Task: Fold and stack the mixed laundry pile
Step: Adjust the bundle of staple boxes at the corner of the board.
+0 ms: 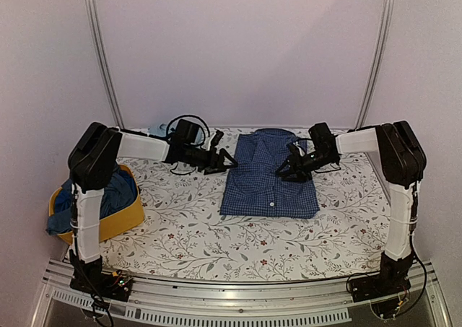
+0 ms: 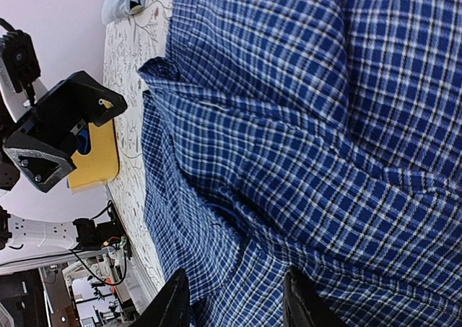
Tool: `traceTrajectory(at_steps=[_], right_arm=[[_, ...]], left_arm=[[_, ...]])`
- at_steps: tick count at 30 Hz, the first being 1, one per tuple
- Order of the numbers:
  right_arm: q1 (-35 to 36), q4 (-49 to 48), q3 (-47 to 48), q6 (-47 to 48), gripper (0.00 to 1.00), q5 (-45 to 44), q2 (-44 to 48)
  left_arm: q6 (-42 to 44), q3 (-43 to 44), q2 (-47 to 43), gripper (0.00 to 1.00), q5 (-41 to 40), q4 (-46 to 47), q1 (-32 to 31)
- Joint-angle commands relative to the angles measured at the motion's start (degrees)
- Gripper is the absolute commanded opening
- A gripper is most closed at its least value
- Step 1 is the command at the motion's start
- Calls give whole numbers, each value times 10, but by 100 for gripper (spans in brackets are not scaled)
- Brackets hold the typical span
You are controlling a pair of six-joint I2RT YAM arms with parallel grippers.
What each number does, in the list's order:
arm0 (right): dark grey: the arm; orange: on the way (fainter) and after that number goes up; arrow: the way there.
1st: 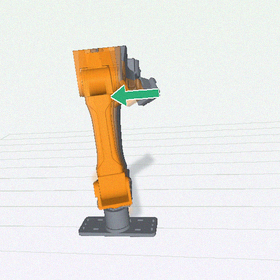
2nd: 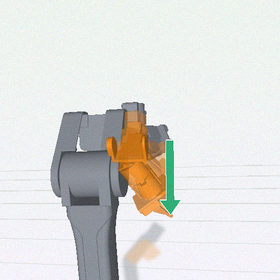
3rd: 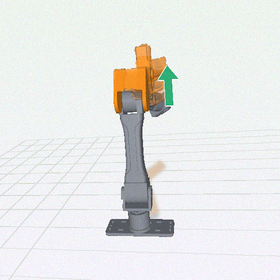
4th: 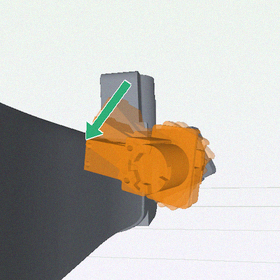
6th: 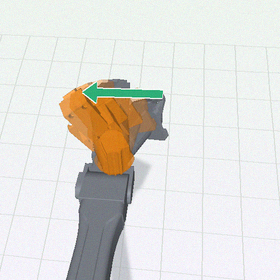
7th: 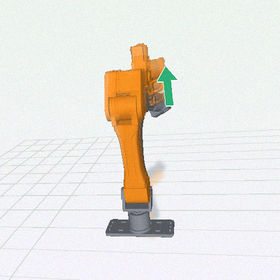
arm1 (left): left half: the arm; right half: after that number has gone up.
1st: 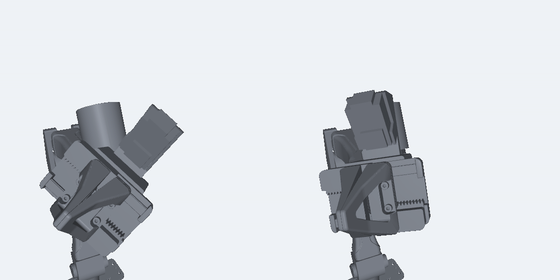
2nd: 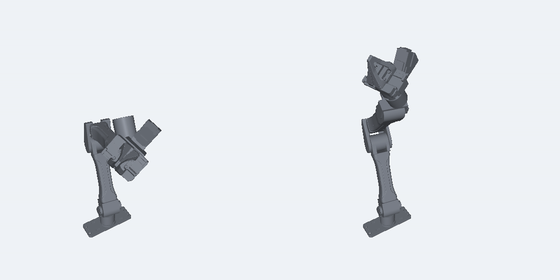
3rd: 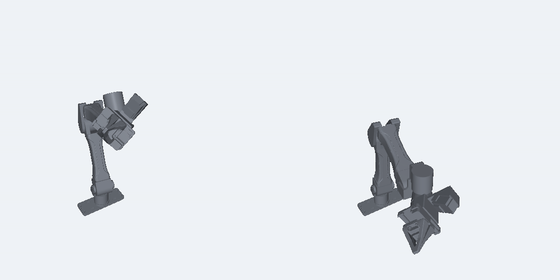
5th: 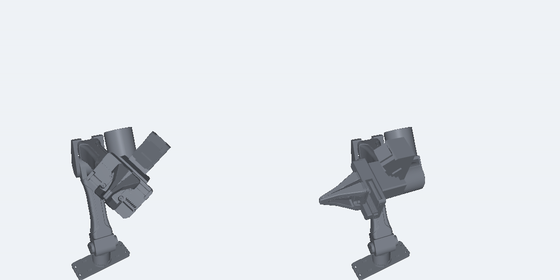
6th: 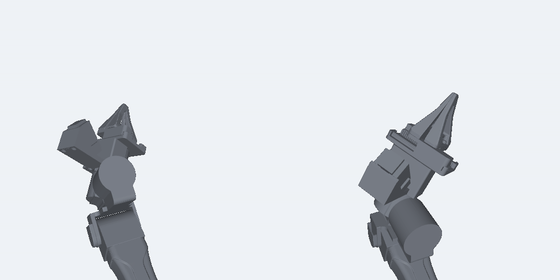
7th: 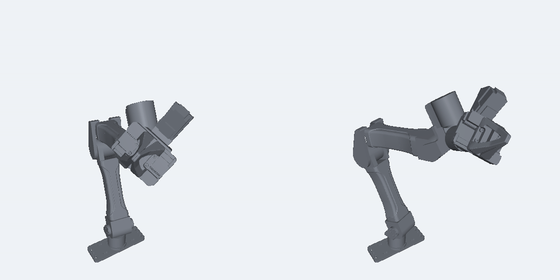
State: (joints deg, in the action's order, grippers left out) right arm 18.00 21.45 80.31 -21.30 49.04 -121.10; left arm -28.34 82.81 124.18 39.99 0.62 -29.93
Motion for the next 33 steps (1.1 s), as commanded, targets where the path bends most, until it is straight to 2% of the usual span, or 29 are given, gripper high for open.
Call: traceTrajectory(at_steps=[1,10,11,15,16,22,28,31,33], right_arm=[[10,41,27,31,42,-13,-22],[15,36,80,25,30,7,-63],[15,37,86,26,27,10,-67],[15,37,106,28,2,29,-77],[15,37,112,28,0,31,-75],[-2,38,143,28,0,1,-60],[-23,39,132,32,0,-57,-54],[-23,39,130,43,0,-79,-76],[-22,40,133,50,0,-78,-97]], left_arm=[[15,6,-18,78,-8,-26,-8],[9,-10,-17,78,-16,-21,-6],[9,-10,-16,78,-16,-22,-5],[13,-10,-18,78,-18,-24,-2],[15,-9,-19,78,-20,-25,-1],[23,-18,-30,79,-33,-26,7],[32,-23,-37,80,-45,-26,9],[74,-41,-62,83,-72,-17,-6],[124,-61,-93,88,-112,-16,-23]])
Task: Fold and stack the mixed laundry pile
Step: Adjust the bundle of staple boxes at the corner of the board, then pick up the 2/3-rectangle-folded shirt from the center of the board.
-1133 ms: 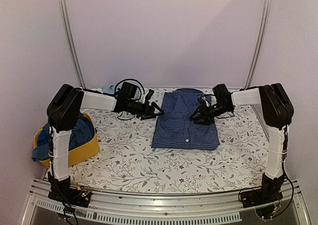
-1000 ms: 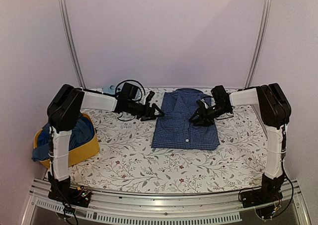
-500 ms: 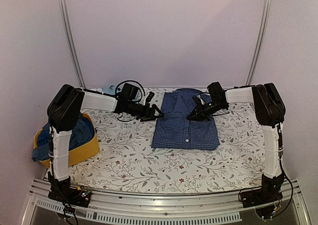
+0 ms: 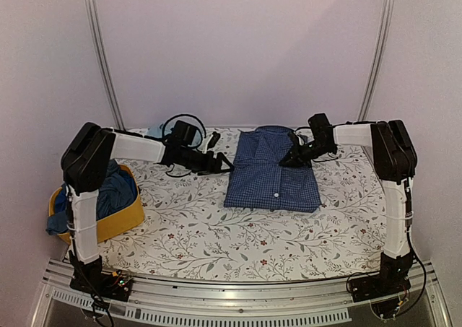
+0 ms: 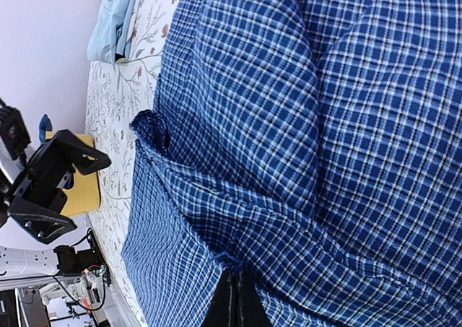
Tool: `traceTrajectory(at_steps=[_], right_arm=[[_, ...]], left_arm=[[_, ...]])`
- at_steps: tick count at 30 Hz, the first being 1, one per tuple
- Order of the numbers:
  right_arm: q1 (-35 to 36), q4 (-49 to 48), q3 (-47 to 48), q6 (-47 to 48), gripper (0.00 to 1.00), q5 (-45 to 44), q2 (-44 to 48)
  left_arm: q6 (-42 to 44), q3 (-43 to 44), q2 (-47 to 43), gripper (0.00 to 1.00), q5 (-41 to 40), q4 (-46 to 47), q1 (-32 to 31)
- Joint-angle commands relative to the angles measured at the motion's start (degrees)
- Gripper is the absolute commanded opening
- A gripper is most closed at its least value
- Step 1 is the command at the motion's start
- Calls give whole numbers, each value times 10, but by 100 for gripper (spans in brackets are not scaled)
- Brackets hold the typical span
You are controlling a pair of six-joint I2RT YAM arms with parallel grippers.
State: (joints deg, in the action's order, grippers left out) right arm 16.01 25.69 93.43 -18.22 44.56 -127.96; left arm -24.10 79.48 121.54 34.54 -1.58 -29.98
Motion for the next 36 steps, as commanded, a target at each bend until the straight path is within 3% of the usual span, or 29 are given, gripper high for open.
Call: traceTrajectory(at_steps=[1,3,8,15,20,27,30,33,34,36], right_arm=[[-1,-3,3,24,0,-33,-38],[2,-3,4,30,0,-33,-52],[11,1,-5,48,0,-45,-67],[12,-7,-32,51,0,-51,-69],[14,-4,-34,54,0,-48,-74],[14,5,-36,67,0,-48,-79],[16,10,-37,74,0,-48,-80],[22,14,-44,78,0,-49,-75],[24,13,-48,80,0,-48,-68],[30,13,-62,82,0,-45,-54]], left_arm=[[112,-38,-79,91,-77,6,-33],[192,-58,-101,99,-122,6,-63],[368,-98,-120,100,-244,48,-158],[500,-63,-67,100,-330,51,-235],[560,-34,-10,91,-383,57,-269],[611,19,58,64,-426,60,-280],[617,26,65,36,-449,65,-281],[610,24,38,6,-422,35,-293],[602,18,22,0,-410,22,-300],[580,7,-16,0,-382,-31,-313]])
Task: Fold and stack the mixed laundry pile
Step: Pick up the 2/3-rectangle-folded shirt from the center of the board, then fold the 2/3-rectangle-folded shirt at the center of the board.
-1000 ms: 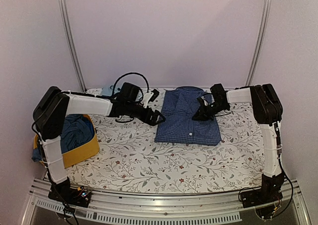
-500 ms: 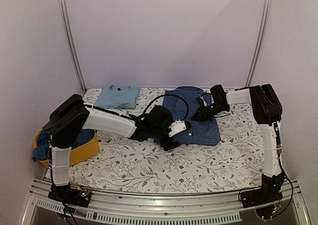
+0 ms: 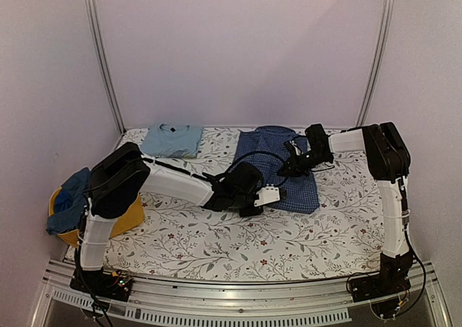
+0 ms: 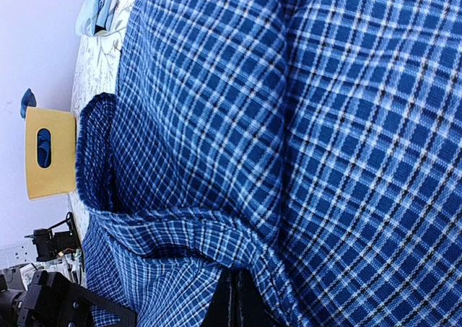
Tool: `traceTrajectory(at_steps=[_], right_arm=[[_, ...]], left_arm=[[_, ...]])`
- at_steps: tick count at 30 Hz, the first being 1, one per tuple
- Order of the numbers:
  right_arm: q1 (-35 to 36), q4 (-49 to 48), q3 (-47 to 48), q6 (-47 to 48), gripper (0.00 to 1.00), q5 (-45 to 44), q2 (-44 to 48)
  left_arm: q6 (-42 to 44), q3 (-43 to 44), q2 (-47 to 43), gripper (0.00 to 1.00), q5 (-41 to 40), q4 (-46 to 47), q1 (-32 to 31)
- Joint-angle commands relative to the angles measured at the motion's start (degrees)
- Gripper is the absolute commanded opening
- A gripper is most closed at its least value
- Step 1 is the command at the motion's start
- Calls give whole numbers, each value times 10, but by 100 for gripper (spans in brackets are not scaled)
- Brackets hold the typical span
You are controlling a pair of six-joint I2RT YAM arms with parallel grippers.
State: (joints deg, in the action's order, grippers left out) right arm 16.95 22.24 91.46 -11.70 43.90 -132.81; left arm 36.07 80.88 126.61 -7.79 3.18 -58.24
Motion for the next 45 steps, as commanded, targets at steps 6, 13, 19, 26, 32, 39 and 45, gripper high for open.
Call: traceTrajectory(at_steps=[6,13,19,26,32,39,45], right_arm=[[53,70,-123,32,3,5,77],[55,77,-158,46,48,21,221],[84,41,-139,58,41,119,202],[184,3,-157,75,32,156,140],[227,-30,-202,66,23,162,86],[299,-31,-272,60,21,171,152],[267,13,-231,42,38,133,195]], left_arm=[[-153,-28,-154,0,142,-240,-79],[-263,2,-199,0,206,-394,-103],[-278,30,-217,0,234,-459,-95],[-298,83,-222,0,283,-487,-69],[-297,115,-233,0,303,-501,-23],[-279,139,-220,0,306,-520,21],[-257,118,-219,0,351,-523,21]])
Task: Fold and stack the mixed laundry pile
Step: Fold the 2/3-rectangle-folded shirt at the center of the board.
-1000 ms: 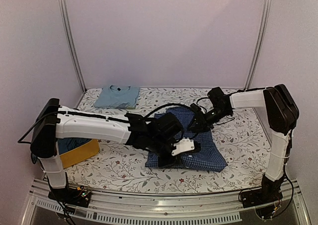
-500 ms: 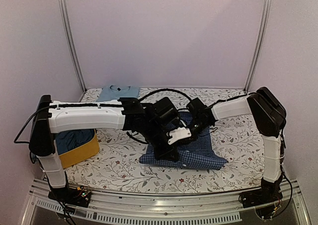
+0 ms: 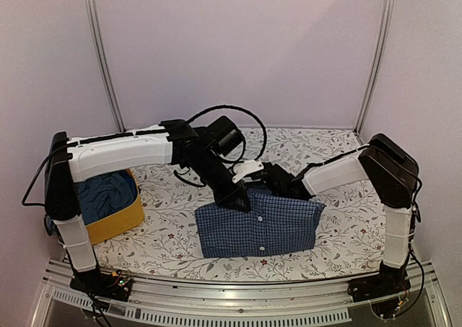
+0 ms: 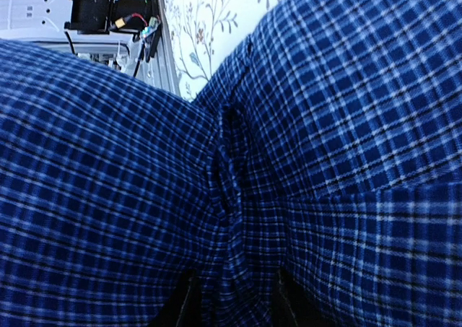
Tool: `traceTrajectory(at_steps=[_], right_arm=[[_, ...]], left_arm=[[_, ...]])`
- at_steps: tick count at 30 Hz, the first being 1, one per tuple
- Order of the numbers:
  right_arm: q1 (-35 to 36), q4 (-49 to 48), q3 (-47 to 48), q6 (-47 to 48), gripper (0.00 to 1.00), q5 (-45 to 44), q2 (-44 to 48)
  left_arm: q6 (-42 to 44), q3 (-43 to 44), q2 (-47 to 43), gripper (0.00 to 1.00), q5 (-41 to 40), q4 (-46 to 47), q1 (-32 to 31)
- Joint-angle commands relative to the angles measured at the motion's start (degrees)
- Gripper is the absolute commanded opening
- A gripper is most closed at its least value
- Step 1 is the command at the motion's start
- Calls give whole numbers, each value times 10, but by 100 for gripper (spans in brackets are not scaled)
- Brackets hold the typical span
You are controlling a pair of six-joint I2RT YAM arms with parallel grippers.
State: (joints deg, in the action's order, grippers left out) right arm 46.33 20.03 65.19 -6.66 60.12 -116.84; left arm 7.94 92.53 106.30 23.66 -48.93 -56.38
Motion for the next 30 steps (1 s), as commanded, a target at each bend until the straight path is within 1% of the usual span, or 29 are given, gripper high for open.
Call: traceTrajectory(at_steps=[1,4,7,12,17,21,25,26,27,30], right_arm=[[-36,44,47,-4,42,-34,37],[-78,69,91,5,51,-41,44],[-125,82,132,11,55,-41,40],[-192,76,171,6,56,-70,16],[-224,70,199,-15,56,-136,-34],[-230,83,213,-23,55,-112,-102],[-230,94,211,-5,52,-86,-136],[-231,98,213,-3,53,-92,-135],[-233,100,217,-1,53,-102,-132],[-259,103,232,-12,60,-132,-103]], left_arm=[[29,1,-17,0,43,-3,2],[41,3,-15,0,57,-6,2],[48,4,-5,0,56,-7,5],[58,46,41,4,34,-14,28],[81,134,121,7,14,-25,61],[89,219,195,9,11,-31,88],[94,267,248,15,-4,-17,112],[98,272,258,18,-11,-12,116],[101,273,267,24,-16,-7,122],[92,270,283,52,-37,7,142]])
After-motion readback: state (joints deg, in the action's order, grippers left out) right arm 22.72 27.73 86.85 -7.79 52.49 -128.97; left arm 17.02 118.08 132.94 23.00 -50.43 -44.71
